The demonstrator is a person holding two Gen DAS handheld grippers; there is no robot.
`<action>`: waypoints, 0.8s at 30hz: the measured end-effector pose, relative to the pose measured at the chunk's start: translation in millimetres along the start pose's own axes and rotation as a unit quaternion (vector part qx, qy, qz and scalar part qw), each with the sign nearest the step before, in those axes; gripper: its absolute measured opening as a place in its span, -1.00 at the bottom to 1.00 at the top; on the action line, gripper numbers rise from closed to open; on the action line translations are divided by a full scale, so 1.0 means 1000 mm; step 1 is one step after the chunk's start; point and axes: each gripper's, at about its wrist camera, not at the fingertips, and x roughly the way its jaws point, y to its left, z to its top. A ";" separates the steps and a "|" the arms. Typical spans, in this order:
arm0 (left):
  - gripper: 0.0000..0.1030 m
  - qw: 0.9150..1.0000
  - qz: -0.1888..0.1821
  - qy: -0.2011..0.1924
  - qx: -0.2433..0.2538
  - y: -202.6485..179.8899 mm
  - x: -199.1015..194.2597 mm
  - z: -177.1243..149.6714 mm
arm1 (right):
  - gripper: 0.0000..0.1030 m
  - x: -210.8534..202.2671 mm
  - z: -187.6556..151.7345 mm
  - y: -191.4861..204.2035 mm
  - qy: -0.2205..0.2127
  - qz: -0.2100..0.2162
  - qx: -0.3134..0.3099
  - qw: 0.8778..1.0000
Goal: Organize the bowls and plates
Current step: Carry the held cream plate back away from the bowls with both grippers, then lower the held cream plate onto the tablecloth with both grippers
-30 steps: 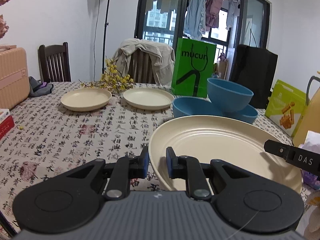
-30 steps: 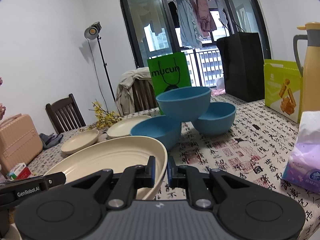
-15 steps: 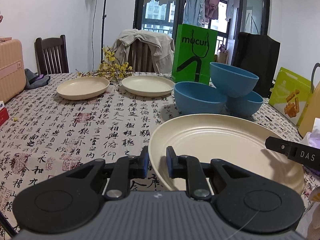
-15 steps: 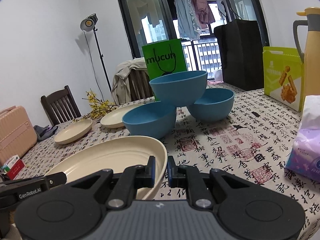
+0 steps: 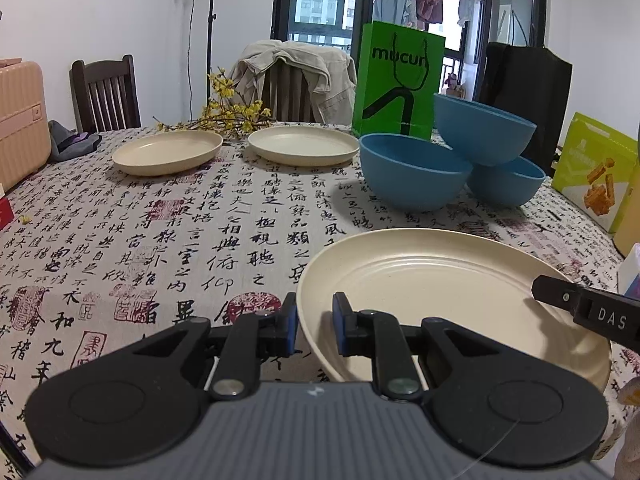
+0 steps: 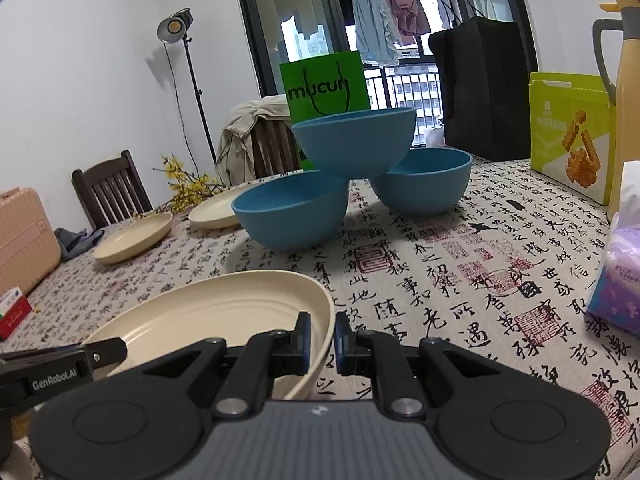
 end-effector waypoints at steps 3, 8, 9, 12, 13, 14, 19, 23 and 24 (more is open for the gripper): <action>-0.64 1.000 0.004 0.003 0.005 -0.001 0.004 -0.003 | -0.77 0.004 -0.004 0.000 0.001 -0.002 -0.005 1.000; -0.64 1.000 0.011 0.009 0.006 -0.001 0.013 -0.005 | -0.77 0.012 -0.007 0.001 0.006 -0.004 -0.007 1.000; -0.64 1.000 0.012 0.010 0.006 -0.001 0.014 -0.004 | -0.77 0.014 -0.007 0.001 0.007 -0.006 -0.009 1.000; -0.64 1.000 0.015 0.009 0.008 -0.002 0.017 -0.003 | -0.77 0.016 -0.005 0.003 0.006 -0.011 -0.015 1.000; -0.64 1.000 0.017 0.009 0.009 -0.003 0.018 -0.002 | -0.77 0.017 -0.005 0.003 0.008 -0.012 -0.015 1.000; -0.64 1.000 0.018 0.010 0.011 -0.003 0.019 -0.002 | -0.77 0.018 -0.005 0.003 0.009 -0.013 -0.014 1.000; -0.63 1.000 0.021 0.017 0.012 -0.005 0.025 -0.004 | -0.77 0.025 -0.006 0.002 0.022 -0.020 -0.008 1.000; -0.63 0.999 0.024 0.020 0.015 -0.005 0.026 -0.004 | -0.77 0.026 -0.008 0.001 0.030 -0.019 -0.006 0.999; -0.63 0.999 0.025 0.021 0.016 -0.005 0.027 -0.005 | -0.77 0.027 -0.008 0.000 0.032 -0.018 -0.004 0.999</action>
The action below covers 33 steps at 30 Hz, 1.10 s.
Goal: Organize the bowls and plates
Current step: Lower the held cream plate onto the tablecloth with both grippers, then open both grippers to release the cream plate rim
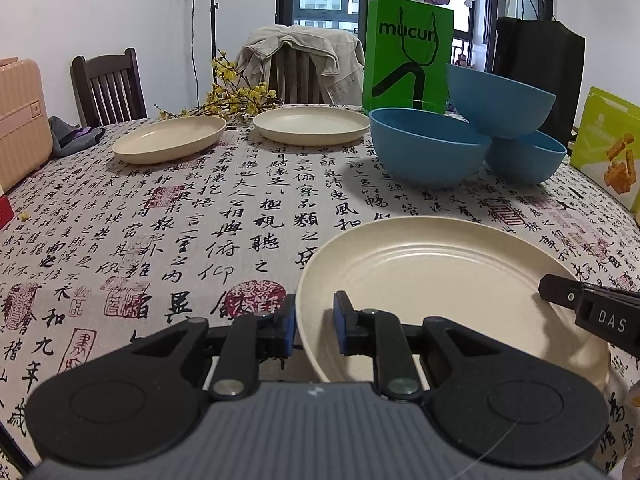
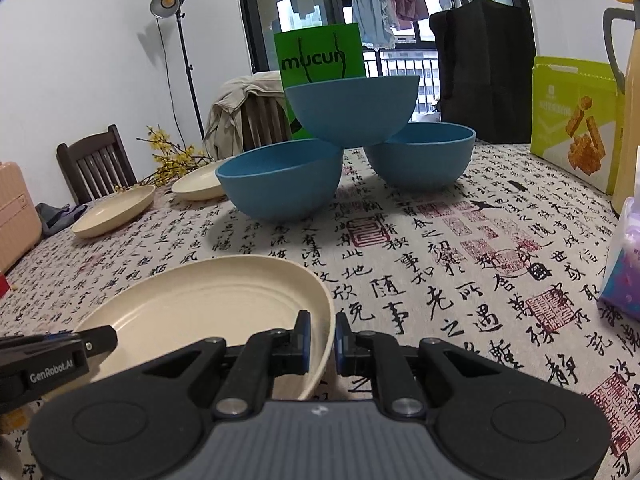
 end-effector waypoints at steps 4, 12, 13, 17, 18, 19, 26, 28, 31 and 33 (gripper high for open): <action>-0.63 1.000 -0.001 0.008 -0.001 -0.001 0.003 -0.001 | -0.74 0.004 -0.002 -0.002 0.011 -0.001 0.006 1.000; -0.56 1.000 -0.003 0.007 0.006 -0.002 0.001 -0.002 | -0.69 0.005 -0.001 -0.004 0.020 0.009 0.009 1.000; -0.54 1.000 -0.005 0.006 0.004 -0.002 0.000 -0.002 | -0.68 0.005 -0.001 -0.004 0.022 0.011 0.012 1.000; -0.47 1.000 -0.005 -0.005 0.011 -0.003 -0.004 -0.003 | -0.65 0.005 0.000 -0.006 0.025 0.017 0.017 0.999; -0.44 1.000 -0.005 -0.008 0.012 -0.003 -0.005 -0.003 | -0.61 0.005 0.000 -0.006 0.025 0.020 0.018 0.999; -0.34 1.000 -0.007 -0.010 0.011 -0.002 -0.006 -0.003 | -0.56 0.004 -0.001 -0.006 0.024 0.023 0.019 0.999; 0.25 0.999 -0.014 -0.039 0.007 0.003 -0.022 0.000 | 0.25 -0.012 0.002 -0.004 0.002 0.034 0.014 0.999; 0.40 0.998 -0.013 -0.054 0.009 0.005 -0.029 0.000 | 0.46 -0.018 0.003 -0.004 -0.006 0.038 0.011 0.999; 0.67 0.997 -0.026 -0.071 0.005 0.010 -0.040 -0.001 | 0.81 -0.027 0.003 -0.004 -0.016 0.046 0.006 0.999; 1.00 0.996 -0.037 -0.081 -0.006 0.015 -0.048 -0.001 | 0.93 -0.033 0.004 -0.003 -0.018 0.051 0.002 0.999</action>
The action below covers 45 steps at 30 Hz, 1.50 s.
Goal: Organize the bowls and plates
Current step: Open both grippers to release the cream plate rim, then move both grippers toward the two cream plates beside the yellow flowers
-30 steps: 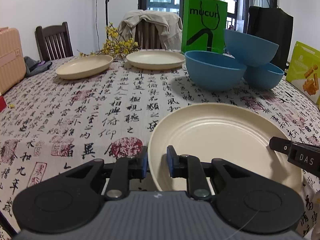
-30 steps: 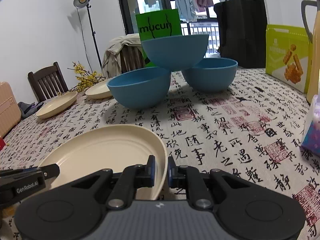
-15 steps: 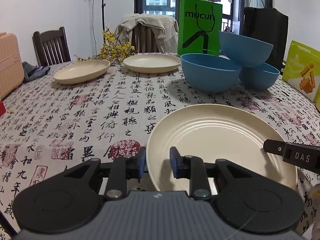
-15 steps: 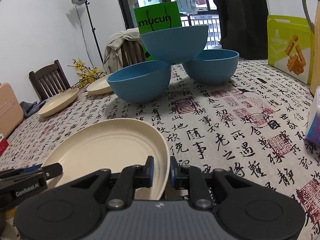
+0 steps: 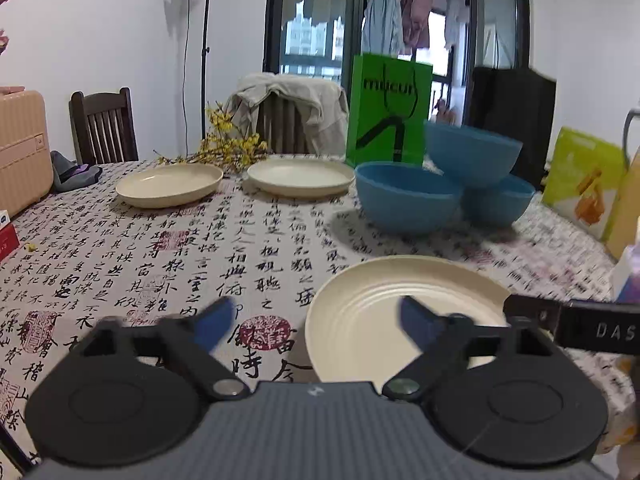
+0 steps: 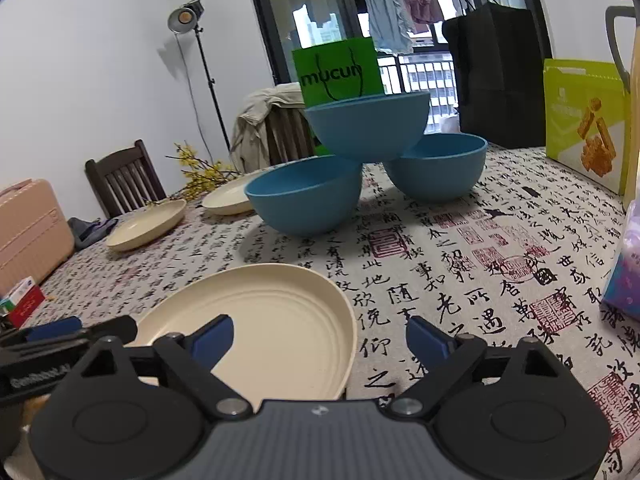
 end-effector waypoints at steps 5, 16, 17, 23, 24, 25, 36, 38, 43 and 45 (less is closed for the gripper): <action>1.00 1.000 -0.008 -0.027 0.003 0.004 -0.019 -0.001 | 1.00 -0.016 -0.001 0.004 -0.014 0.003 -0.014 1.000; 1.00 0.998 -0.014 -0.053 0.011 0.017 -0.053 -0.009 | 1.00 -0.050 -0.006 0.016 -0.042 0.020 -0.038 0.998; 1.00 0.998 -0.014 -0.056 0.010 0.020 -0.057 -0.011 | 1.00 -0.054 -0.006 0.017 -0.044 0.021 -0.039 0.998; 1.00 0.997 -0.018 -0.072 -0.001 0.039 -0.079 -0.021 | 1.00 -0.069 -0.017 0.018 -0.054 0.037 -0.042 0.997; 1.00 0.997 -0.014 -0.075 0.001 0.041 -0.082 -0.023 | 1.00 -0.072 -0.019 0.017 -0.055 0.044 -0.039 0.997; 1.00 0.997 -0.009 -0.076 0.003 0.044 -0.085 -0.025 | 1.00 -0.073 -0.020 0.016 -0.055 0.048 -0.035 0.997; 1.00 0.997 0.003 -0.079 -0.007 0.068 -0.096 -0.032 | 1.00 -0.082 -0.029 0.024 -0.049 0.053 -0.045 0.996; 1.00 0.997 0.006 -0.077 -0.005 0.069 -0.096 -0.031 | 1.00 -0.082 -0.030 0.025 -0.049 0.053 -0.047 0.996; 1.00 0.997 0.019 -0.077 -0.002 0.073 -0.095 -0.029 | 1.00 -0.076 -0.028 0.022 -0.045 0.052 -0.042 0.997; 1.00 0.997 0.016 -0.073 -0.007 0.075 -0.094 -0.026 | 1.00 -0.071 -0.027 0.021 -0.041 0.051 -0.042 0.997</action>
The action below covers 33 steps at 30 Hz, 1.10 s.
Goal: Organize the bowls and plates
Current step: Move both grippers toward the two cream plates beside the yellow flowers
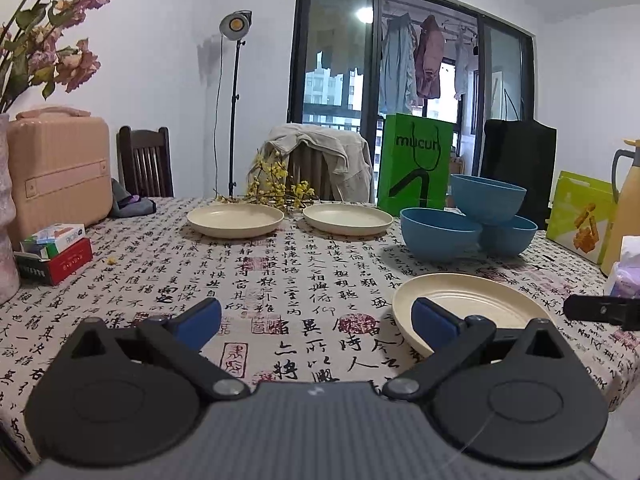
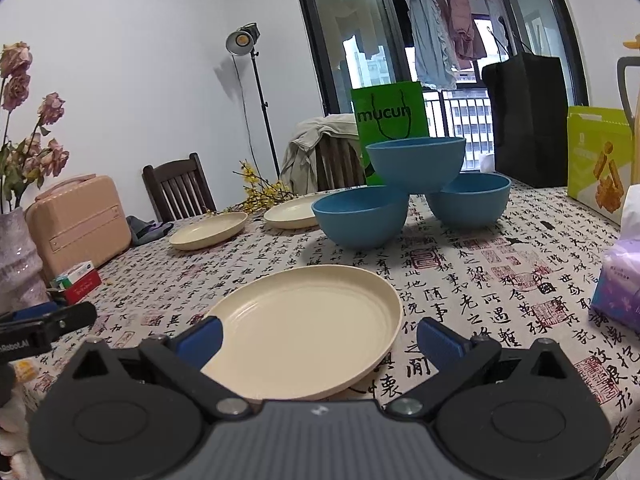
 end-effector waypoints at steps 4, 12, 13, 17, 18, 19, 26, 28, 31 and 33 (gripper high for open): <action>1.00 1.000 -0.001 -0.001 0.001 0.001 0.001 0.006 | 1.00 0.004 0.004 -0.004 0.002 0.006 -0.003 1.000; 1.00 1.000 0.004 -0.006 0.003 -0.005 0.008 0.026 | 1.00 0.015 0.022 -0.010 -0.007 0.007 -0.028 1.000; 1.00 1.000 0.005 -0.004 0.000 -0.006 0.010 0.029 | 1.00 0.017 0.025 -0.011 -0.008 0.009 -0.030 0.999; 1.00 1.000 0.008 0.008 -0.021 -0.008 0.024 0.045 | 1.00 0.028 0.039 -0.021 -0.007 0.024 -0.023 0.999; 1.00 1.000 0.010 0.010 -0.025 -0.009 0.027 0.049 | 1.00 0.030 0.043 -0.024 -0.006 0.027 -0.021 0.999; 1.00 0.999 0.014 0.013 -0.027 -0.010 0.031 0.053 | 1.00 0.033 0.047 -0.026 -0.005 0.030 -0.021 0.999; 1.00 0.999 0.037 0.018 -0.026 -0.024 0.060 0.083 | 1.00 0.054 0.073 -0.039 0.005 0.046 -0.028 0.999; 1.00 0.999 0.037 0.020 -0.033 -0.025 0.068 0.091 | 1.00 0.061 0.081 -0.041 0.009 0.051 -0.031 0.998; 1.00 0.998 0.040 0.020 -0.044 -0.022 0.076 0.099 | 1.00 0.070 0.093 -0.037 0.016 0.059 -0.043 0.997; 1.00 0.997 0.046 0.019 -0.054 -0.017 0.079 0.104 | 1.00 0.075 0.100 -0.033 0.022 0.059 -0.052 0.997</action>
